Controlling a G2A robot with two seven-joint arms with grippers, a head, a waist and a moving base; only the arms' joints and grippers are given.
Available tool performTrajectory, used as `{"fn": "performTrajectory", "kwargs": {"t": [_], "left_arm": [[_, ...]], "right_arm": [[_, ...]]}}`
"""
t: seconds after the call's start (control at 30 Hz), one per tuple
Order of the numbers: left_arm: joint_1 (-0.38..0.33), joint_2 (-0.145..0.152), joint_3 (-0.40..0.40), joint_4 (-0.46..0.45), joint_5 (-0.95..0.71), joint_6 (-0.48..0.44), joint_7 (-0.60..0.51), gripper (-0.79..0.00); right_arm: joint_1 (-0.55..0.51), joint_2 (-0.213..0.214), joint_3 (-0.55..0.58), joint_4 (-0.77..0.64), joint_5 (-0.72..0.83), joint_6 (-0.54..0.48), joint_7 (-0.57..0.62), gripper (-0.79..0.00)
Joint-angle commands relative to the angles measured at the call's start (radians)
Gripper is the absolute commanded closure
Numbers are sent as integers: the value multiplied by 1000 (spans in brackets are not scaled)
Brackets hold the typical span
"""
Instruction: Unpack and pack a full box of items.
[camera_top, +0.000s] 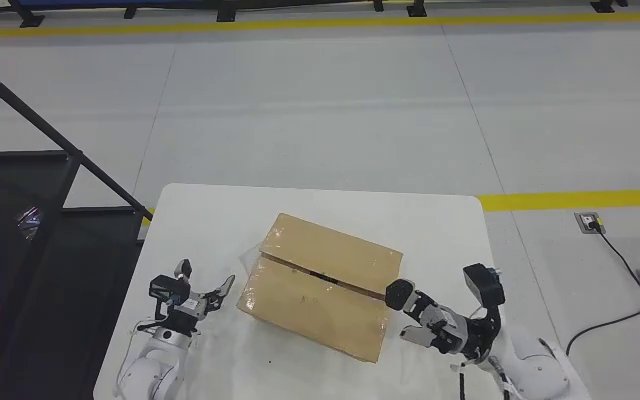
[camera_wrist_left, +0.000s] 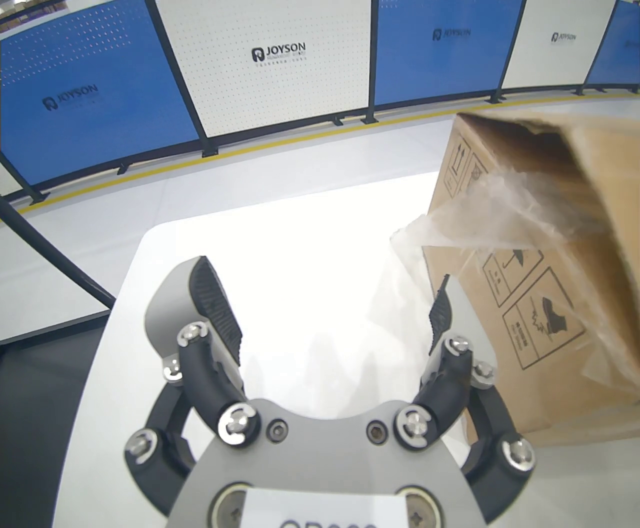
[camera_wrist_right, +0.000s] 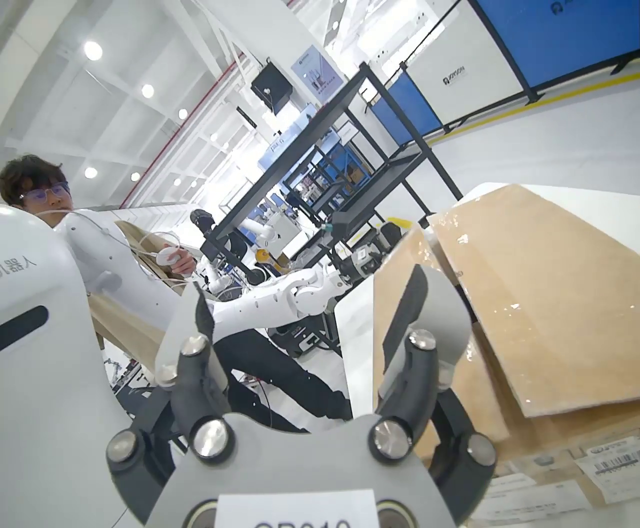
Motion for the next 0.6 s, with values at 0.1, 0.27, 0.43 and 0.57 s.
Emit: {"fn": "performTrajectory", "kwargs": {"t": [0.1,0.27,0.43,0.57], "left_arm": [[-57,1,24,49,68,1,-13,-785],[-151,-3,80,123,134,-22,-9,-785],[-231,-8,127,194,150,-75,15,-785],[-273,-13,155,236,163,-75,32,-785]], "right_arm": [[-42,5,48,-44,-31,39,-65,-785],[-63,8,65,-58,-39,44,-101,-785],[-93,13,87,-69,-45,35,-118,-785],[-124,17,107,-78,-45,26,-131,-785]]}}
